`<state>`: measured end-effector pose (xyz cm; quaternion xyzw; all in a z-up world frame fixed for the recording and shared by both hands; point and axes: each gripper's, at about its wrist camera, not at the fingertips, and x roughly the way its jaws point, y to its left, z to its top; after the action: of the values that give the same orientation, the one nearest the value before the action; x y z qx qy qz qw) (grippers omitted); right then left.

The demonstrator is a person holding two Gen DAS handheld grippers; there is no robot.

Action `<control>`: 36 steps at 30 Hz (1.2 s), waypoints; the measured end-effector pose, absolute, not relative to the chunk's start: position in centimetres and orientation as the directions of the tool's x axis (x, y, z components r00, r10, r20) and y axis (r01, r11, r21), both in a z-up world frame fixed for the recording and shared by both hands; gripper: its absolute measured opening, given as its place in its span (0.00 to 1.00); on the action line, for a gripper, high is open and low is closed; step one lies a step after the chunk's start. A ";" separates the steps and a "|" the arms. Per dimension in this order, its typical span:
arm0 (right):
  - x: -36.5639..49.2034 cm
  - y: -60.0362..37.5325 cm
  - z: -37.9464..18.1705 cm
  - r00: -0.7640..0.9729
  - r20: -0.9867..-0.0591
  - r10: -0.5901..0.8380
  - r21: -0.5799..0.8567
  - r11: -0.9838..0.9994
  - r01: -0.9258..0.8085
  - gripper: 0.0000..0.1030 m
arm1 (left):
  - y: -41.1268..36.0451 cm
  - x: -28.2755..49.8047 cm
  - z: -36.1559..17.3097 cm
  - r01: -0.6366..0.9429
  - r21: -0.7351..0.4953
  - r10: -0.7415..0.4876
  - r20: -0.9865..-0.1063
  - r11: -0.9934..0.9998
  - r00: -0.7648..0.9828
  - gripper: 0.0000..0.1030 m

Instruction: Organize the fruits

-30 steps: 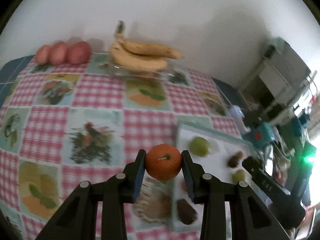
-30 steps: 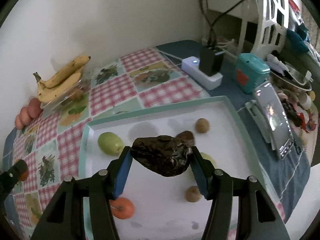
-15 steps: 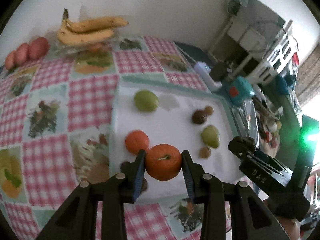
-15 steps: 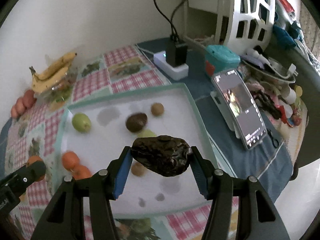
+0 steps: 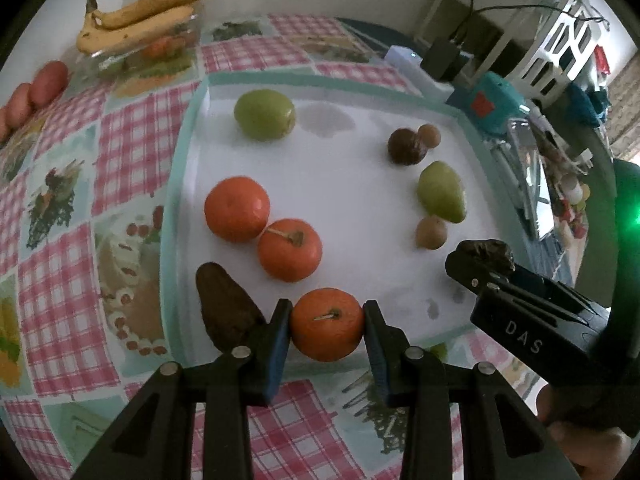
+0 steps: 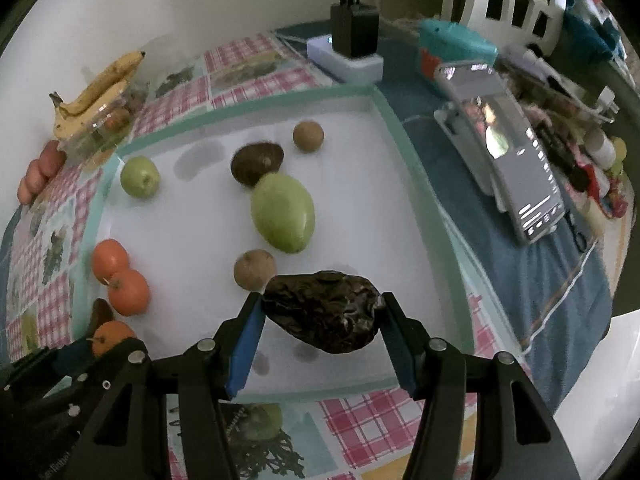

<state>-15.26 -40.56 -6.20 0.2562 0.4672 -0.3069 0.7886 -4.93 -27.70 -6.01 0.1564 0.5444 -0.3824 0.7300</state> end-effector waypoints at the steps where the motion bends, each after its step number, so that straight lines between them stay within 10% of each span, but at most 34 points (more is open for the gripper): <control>1: -15.2 -40.6 -6.6 0.372 -0.897 -0.239 0.119 0.680 0.723 0.58 | -27.7 -4.9 -6.2 0.728 -0.194 -0.391 -0.914 0.658 0.110 0.37; 36: -14.7 -40.0 -5.5 0.367 -0.891 -0.267 0.082 0.701 0.709 0.65 | -21.1 -4.9 -2.9 0.671 -0.186 -0.391 -0.905 0.717 0.167 0.51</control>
<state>-14.74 -39.95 -5.46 0.2344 0.4709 -0.3079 0.7928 -4.92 -21.12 -2.87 0.1299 0.5404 -0.3527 0.7528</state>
